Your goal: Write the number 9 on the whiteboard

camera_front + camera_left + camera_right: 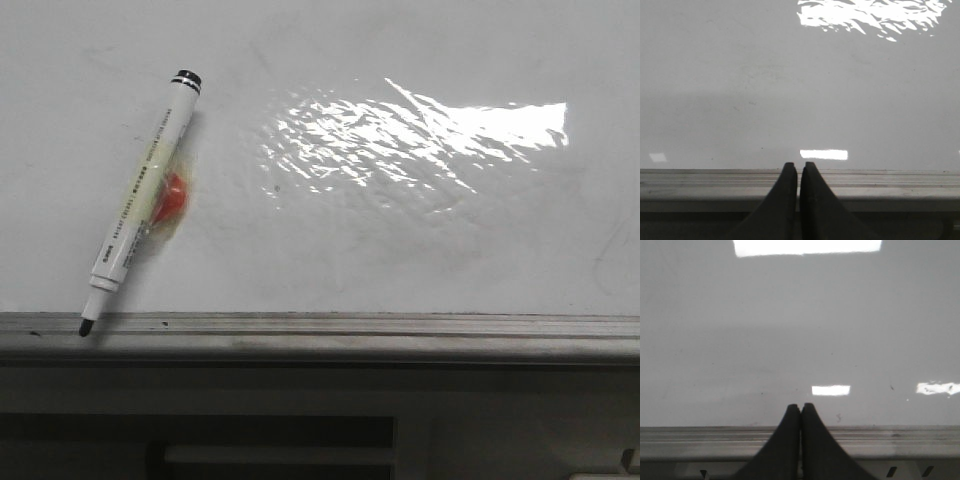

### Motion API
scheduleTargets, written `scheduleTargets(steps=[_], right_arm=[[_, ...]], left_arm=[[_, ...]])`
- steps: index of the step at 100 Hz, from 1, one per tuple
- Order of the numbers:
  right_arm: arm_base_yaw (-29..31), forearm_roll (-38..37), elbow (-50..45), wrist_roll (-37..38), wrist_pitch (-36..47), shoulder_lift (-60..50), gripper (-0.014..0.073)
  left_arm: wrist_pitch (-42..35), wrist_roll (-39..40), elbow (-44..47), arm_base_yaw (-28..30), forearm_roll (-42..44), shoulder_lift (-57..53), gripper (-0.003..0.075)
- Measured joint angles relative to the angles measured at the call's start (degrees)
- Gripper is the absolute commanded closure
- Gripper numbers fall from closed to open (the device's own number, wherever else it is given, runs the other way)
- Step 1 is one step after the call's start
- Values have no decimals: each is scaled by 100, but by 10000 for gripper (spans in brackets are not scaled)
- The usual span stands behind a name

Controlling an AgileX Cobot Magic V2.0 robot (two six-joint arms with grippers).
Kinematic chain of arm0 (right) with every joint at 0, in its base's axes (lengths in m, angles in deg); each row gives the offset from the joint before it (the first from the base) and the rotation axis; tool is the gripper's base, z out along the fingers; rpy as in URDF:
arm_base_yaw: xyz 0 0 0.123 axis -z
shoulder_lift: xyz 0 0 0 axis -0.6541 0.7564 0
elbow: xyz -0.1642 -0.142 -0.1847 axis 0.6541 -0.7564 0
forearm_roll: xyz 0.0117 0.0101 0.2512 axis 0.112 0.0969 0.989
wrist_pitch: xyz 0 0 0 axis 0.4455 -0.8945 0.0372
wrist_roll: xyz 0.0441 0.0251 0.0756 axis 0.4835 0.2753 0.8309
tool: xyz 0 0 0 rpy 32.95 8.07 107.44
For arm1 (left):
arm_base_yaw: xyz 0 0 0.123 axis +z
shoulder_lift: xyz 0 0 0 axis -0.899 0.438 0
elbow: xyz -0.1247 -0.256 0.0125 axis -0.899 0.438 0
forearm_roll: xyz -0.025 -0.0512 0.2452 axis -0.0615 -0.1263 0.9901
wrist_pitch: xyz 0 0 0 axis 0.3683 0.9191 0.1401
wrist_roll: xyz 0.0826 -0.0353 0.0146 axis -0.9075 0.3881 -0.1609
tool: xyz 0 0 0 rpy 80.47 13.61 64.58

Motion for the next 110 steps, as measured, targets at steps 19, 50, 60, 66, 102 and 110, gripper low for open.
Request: scheduleTargets(steps=[19, 50, 60, 66, 102, 110], right_arm=[[0, 0, 0, 0, 70, 0, 654], [0, 0, 0, 0, 735, 0, 654], [0, 0, 0, 0, 862, 0, 654], [0, 0, 0, 0, 898, 0, 654], [0, 0, 0, 0, 1593, 0, 654], [0, 21, 0, 0, 1580, 0, 654]], left_arm=[[0, 0, 0, 0, 601, 0, 741], [-268, 0, 0, 0, 772, 0, 741], [-555, 0, 0, 0, 680, 0, 741], [-809, 0, 0, 0, 512, 0, 741], [-1498, 0, 0, 0, 179, 0, 741], [-1602, 0, 0, 0, 140, 0, 741]])
